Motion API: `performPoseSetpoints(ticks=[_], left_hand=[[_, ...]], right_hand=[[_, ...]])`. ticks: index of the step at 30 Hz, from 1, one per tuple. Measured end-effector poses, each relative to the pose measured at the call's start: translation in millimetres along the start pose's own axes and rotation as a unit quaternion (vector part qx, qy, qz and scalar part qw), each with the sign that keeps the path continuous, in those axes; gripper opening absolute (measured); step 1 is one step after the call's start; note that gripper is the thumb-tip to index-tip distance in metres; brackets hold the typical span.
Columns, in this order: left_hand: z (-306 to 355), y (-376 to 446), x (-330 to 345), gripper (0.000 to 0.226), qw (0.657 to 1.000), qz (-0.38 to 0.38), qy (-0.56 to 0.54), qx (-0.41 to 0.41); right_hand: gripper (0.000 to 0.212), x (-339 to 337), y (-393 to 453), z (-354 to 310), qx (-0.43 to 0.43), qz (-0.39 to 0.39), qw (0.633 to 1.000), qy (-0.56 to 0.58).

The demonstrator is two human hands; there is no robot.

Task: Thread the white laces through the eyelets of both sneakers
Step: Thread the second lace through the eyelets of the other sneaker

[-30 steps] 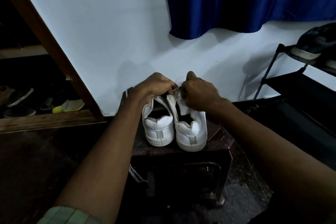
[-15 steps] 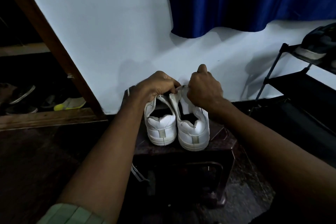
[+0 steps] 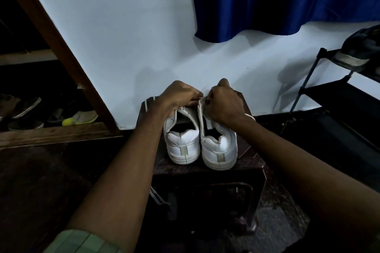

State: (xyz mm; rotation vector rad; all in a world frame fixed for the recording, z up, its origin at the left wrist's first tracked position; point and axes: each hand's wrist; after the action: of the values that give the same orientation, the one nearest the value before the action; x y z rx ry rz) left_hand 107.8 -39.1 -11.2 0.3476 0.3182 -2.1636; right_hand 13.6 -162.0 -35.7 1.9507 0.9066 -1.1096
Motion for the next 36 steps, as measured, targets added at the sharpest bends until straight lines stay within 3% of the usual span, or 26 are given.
performPoseSetpoints(ticks=[4,10,12,14,16,18,20,22,25,28,30,33,34,36], left_hand=[[-9.5,2.7,13.3,0.018,0.977,0.095,0.180,0.065],[-6.9,-1.0,21.8,0.023,0.953,0.136,0.261,0.077],[-4.7,0.1,21.8,0.027,0.967,0.155,0.190,0.070],[1.5,-1.1,20.5,0.030,0.982,0.180,0.001,0.062],[8.0,-2.5,17.5,0.029,0.963,0.190,-0.185,0.037],[9.1,-1.9,12.8,0.030,0.941,0.198,-0.272,0.027],[3.1,3.2,7.9,0.031,0.961,0.200,-0.181,0.056],[-3.1,9.0,6.6,0.022,0.980,0.162,0.071,0.096],[-7.3,8.2,16.6,0.026,0.923,0.090,0.356,0.116],[-5.8,8.8,22.4,0.038,0.893,0.094,0.425,0.115],[-4.1,8.4,21.3,0.045,0.917,0.090,0.372,0.113],[4.1,4.4,16.4,0.040,0.982,0.119,0.079,0.126],[9.4,2.9,15.6,0.035,0.980,0.149,-0.034,0.129],[19.4,1.6,9.8,0.032,0.935,0.187,-0.276,0.120]], right_hand=[[0.017,7.0,-2.0,-4.2,0.036,0.013,0.999,0.038],[0.011,0.5,12.0,11.9,0.050,-0.041,0.980,0.190],[0.022,-4.7,19.6,19.3,0.065,-0.077,0.972,0.214],[0.029,-10.5,24.0,26.2,0.089,-0.109,0.965,0.220],[0.032,-15.9,26.1,31.6,0.114,-0.141,0.950,0.255],[0.033,-21.7,26.4,35.4,0.125,-0.164,0.932,0.297],[0.032,-26.1,25.5,36.9,0.122,-0.177,0.927,0.307],[0.033,-27.8,24.4,36.8,0.119,-0.181,0.925,0.312],[0.034,-28.6,23.9,36.8,0.122,-0.179,0.922,0.320],[0.032,-28.5,24.2,36.5,0.124,-0.174,0.925,0.313],[0.031,-27.3,24.4,37.8,0.127,-0.172,0.925,0.315],[0.032,-26.2,23.5,38.2,0.129,-0.175,0.922,0.321],[0.032,-26.0,23.4,38.2,0.125,-0.173,0.924,0.316],[0.032,-26.9,23.1,37.4,0.116,-0.165,0.931,0.303]])
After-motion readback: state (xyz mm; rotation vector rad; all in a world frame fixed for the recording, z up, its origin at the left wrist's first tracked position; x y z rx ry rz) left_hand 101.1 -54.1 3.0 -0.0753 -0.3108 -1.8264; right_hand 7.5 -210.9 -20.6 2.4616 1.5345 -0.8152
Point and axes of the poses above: each hand's wrist, its own y-axis towards the middle knuckle, its own x-axis out of the palm, z = x × y, and after that the axes turned 6 degrees about x, right-handed
